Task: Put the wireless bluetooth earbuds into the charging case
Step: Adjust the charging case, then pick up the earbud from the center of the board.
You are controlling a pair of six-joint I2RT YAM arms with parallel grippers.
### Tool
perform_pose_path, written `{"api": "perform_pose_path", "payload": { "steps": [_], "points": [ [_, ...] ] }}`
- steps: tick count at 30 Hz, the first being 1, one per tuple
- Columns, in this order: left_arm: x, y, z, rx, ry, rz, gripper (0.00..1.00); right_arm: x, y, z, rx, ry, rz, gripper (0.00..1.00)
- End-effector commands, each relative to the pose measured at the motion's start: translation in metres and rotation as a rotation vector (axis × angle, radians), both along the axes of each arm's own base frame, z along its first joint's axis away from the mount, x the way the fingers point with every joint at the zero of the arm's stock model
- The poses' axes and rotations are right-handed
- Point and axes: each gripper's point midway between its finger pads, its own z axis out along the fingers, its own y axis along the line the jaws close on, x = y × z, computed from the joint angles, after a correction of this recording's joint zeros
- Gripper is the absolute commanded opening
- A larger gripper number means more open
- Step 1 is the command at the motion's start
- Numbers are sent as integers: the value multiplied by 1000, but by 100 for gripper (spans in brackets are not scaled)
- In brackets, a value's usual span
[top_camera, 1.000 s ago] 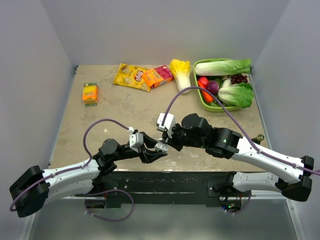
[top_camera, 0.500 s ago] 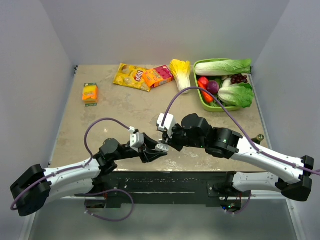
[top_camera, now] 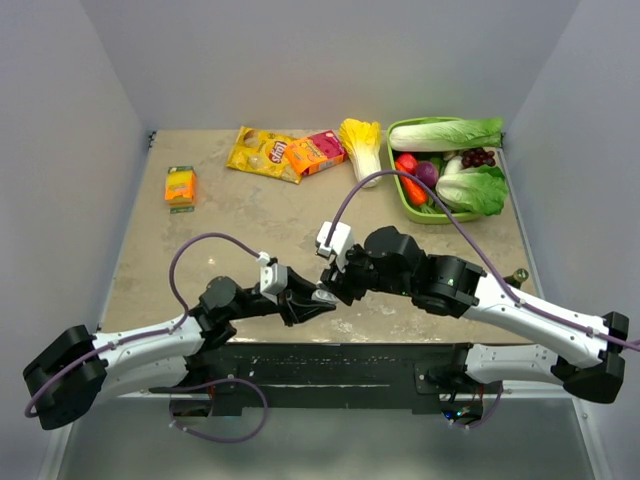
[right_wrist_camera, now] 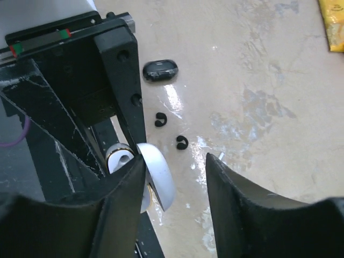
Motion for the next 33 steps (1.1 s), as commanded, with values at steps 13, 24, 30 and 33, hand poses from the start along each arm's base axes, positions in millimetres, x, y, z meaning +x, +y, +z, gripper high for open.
{"api": "perform_pose_path", "payload": {
  "steps": [13, 24, 30, 33],
  "points": [
    [15, 43, 25, -198, -59, 226, 0, 58, -67, 28, 358, -43, -572, 75],
    [-3, 63, 5, -241, -26, 213, 0, 58, -60, -128, 187, 235, -689, 52],
    [-3, 62, 3, -223, -35, 210, 0, 67, -52, -161, 33, 227, -680, 41],
    [-4, 62, 0, -216, -30, 207, 0, 69, -52, -177, -29, 227, -682, 34]
  ]
}}
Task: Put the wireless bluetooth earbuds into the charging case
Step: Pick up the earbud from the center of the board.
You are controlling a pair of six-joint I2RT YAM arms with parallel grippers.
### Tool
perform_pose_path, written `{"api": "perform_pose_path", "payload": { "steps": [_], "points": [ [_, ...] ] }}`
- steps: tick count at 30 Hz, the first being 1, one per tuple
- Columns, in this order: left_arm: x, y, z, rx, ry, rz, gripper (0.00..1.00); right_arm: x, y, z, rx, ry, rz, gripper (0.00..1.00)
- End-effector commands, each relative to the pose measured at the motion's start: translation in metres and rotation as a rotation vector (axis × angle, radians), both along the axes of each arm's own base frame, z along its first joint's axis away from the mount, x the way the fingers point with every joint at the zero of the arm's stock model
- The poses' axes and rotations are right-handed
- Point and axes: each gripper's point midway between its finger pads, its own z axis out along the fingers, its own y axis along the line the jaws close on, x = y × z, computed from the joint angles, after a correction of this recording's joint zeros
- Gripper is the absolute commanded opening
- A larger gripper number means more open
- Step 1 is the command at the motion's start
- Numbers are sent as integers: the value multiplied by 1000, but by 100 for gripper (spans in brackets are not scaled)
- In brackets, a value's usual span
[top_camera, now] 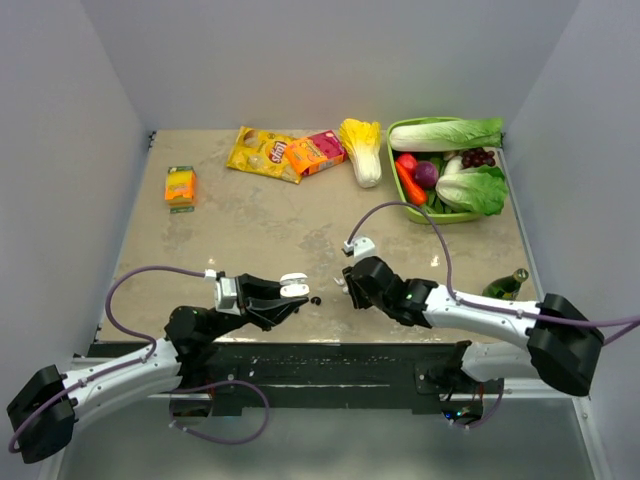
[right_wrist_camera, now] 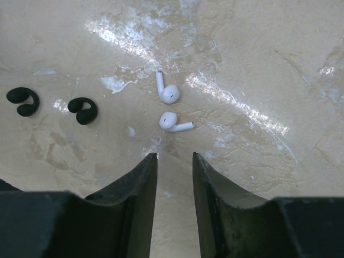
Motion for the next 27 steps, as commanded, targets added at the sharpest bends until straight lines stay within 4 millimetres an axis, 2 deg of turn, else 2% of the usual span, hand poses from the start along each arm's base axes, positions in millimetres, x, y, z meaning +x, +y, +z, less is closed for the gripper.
{"api": "perform_pose_path", "payload": {
  "steps": [1, 7, 12, 19, 27],
  "points": [
    [-4, 5, -36, 43, 33, -4, 0, 14, 15, 4, 5, -25, -4, 31],
    [-5, 6, -40, 49, 40, -6, 0, 16, 15, -8, -20, 4, -22, 12],
    [-5, 6, -42, 47, 43, -5, 0, 13, 27, -16, -1, 34, 21, 6],
    [-6, 8, -42, 40, 48, -9, 0, 17, 32, -30, -18, 64, 22, 3],
    [-6, 7, -44, 44, 53, -8, 0, 31, 31, -32, -10, 64, -6, 2]
  ]
}}
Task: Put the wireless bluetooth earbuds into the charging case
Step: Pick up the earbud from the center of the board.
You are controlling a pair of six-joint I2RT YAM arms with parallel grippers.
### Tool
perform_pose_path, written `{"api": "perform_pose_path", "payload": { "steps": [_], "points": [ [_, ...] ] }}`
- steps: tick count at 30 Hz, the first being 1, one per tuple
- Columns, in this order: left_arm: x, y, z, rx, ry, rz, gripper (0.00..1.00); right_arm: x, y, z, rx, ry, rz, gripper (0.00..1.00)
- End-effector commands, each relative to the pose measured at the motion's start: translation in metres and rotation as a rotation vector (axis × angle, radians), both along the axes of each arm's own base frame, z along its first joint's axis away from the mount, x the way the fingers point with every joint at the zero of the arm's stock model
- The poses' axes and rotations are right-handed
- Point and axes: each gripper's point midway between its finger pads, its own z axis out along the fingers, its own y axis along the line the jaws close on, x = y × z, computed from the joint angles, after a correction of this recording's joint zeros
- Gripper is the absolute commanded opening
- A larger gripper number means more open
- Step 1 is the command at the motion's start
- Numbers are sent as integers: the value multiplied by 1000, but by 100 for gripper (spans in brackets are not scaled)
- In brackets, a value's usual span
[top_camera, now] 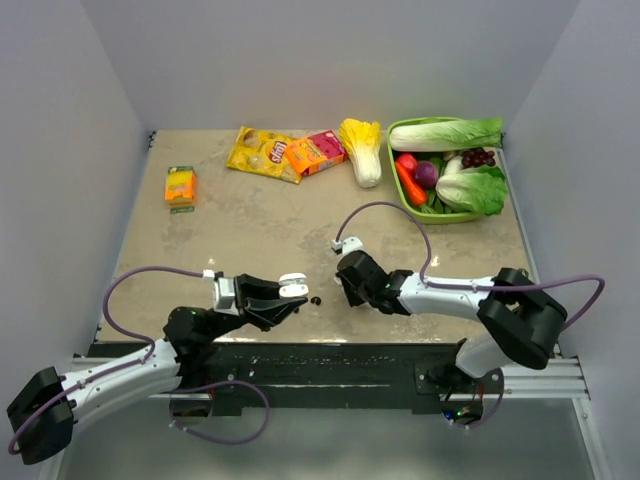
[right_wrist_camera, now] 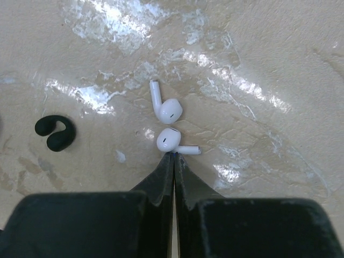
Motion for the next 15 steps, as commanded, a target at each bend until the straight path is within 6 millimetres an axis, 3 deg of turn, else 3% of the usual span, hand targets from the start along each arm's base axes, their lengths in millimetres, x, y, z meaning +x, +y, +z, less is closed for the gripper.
{"api": "perform_pose_path", "payload": {
  "steps": [1, 15],
  "points": [
    [-4, 6, -48, 58, 54, -4, 0, 19, 19, 19, 77, -46, -7, 2],
    [-1, 4, -53, 77, 66, 4, 0, 42, 27, 12, 123, -18, -44, 9]
  ]
}}
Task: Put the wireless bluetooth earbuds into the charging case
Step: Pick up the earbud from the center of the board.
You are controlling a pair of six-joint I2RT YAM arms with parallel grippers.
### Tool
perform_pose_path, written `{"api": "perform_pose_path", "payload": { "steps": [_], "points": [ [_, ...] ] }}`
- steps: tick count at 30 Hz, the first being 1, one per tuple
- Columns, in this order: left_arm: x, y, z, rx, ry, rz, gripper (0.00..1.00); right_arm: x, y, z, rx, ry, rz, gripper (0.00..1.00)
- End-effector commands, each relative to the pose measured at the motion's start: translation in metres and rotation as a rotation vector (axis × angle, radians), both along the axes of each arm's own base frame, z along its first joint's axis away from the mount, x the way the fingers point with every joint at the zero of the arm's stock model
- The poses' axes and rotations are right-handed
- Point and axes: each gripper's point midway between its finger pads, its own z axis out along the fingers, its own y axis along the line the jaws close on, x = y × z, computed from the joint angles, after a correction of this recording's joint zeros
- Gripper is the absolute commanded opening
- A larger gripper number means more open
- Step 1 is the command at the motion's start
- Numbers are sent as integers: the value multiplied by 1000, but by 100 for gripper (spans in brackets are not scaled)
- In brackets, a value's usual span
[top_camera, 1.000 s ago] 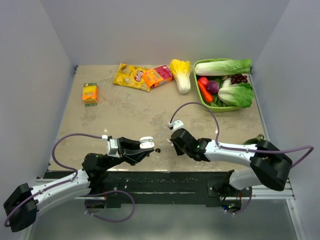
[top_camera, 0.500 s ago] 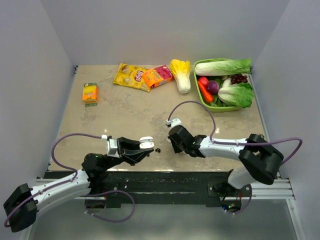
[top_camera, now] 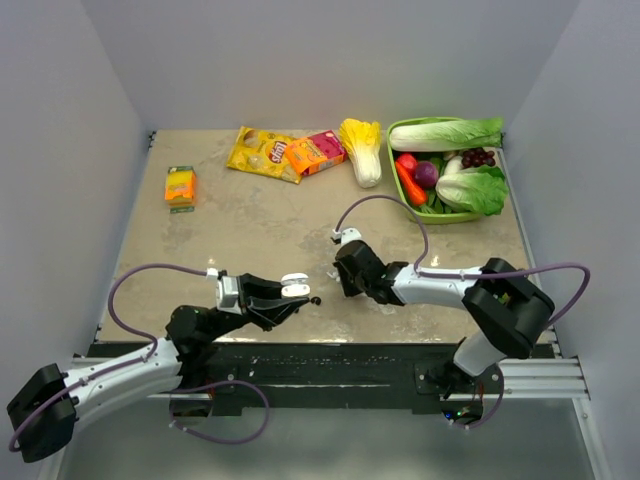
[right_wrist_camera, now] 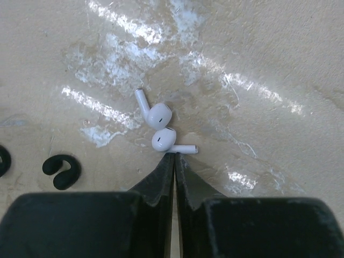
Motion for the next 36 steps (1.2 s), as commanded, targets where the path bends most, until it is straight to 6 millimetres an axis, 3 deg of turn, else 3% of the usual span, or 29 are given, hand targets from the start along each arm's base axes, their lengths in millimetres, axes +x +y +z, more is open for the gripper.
{"api": "perform_pose_path", "payload": {
  "steps": [1, 4, 9, 12, 14, 20, 25, 36],
  "points": [
    [-3, 6, -46, 60, 44, 7, 0, 18, 17, 14, 61, -31, -9, 11],
    [-2, 6, -47, 64, 46, 7, 0, 20, 23, 20, 67, -37, 19, 19],
    [-3, 5, -46, 63, 40, -1, 0, 19, 19, 49, 110, -106, 36, 30],
    [-4, 5, -46, 59, 42, -4, 0, 24, 11, 58, 106, -144, 4, 31],
    [-4, 4, -47, 61, 42, -7, 0, 32, 8, 61, 100, -153, -33, 24],
    [-5, 4, -46, 61, 45, -15, 0, 58, 6, 41, 88, -99, -83, 0],
    [-5, 6, -45, 60, 43, -3, 0, 61, 7, 29, 78, -73, -84, 0],
    [-6, 8, -48, 60, 47, -3, 0, 33, 3, 5, 90, 9, -28, 0]
  ]
}}
